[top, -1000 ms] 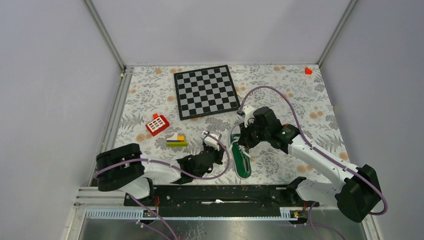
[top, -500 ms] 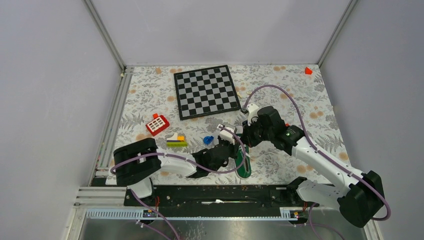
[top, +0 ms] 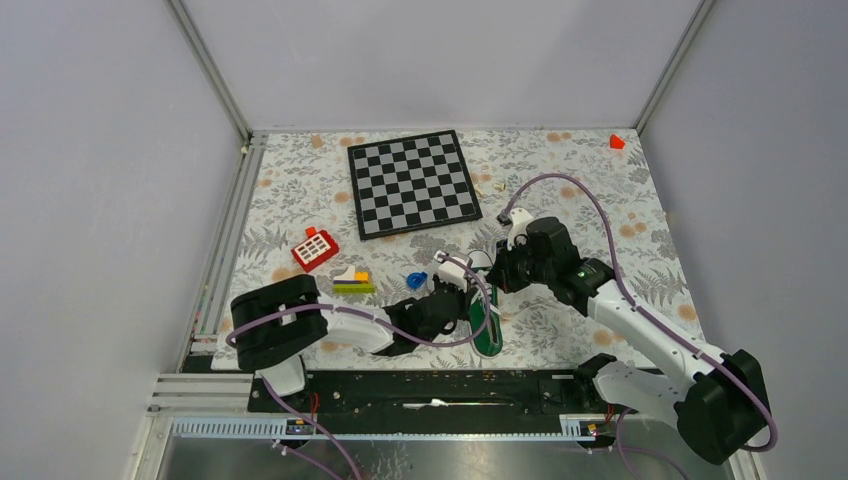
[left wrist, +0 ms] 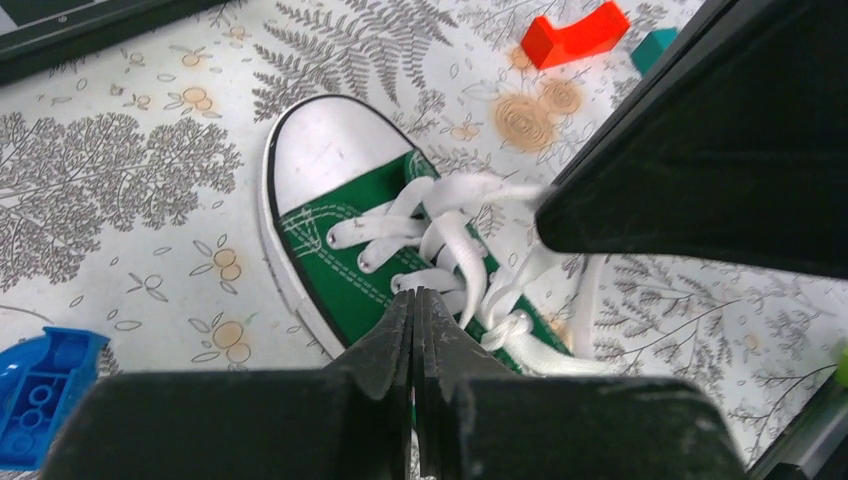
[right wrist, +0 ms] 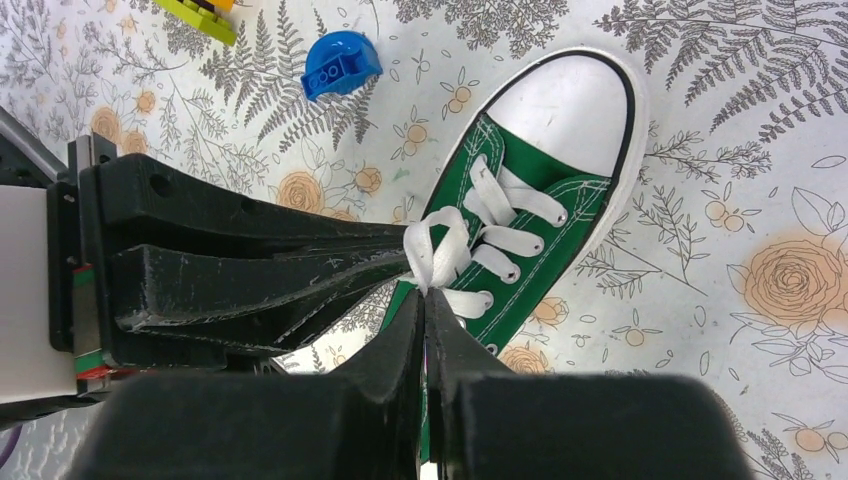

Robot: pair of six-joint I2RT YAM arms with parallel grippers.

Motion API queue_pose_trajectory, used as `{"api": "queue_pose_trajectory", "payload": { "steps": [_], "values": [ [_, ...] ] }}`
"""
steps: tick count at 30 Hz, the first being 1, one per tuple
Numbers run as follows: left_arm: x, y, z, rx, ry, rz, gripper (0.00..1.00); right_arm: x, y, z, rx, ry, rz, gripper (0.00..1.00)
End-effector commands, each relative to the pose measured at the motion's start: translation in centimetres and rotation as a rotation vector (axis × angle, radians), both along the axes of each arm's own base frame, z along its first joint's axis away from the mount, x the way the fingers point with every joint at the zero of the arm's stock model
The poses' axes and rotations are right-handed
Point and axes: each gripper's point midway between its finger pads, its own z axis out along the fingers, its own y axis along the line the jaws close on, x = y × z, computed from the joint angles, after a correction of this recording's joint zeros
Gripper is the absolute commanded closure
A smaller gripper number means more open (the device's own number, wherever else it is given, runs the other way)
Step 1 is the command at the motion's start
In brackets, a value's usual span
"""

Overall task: Tie the shoes
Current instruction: Wrap the shoelace around the shoelace.

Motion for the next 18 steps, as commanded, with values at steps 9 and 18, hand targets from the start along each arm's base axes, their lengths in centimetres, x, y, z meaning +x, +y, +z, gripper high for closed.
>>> {"api": "queue_pose_trajectory", "payload": {
  "steps": [9, 18],
  "values": [
    [-0.9, 2.6, 1.1, -0.017, 0.013, 0.008, 1.0, 0.6, 0.6, 1.5, 0.111, -0.057, -0.015, 1.0],
    [-1.8, 4.2, 1.0, 0.033, -0.033, -0.05, 0.47, 0.6, 0.6, 1.4, 0.11, -0.053, -0.013, 1.0]
  ]
}}
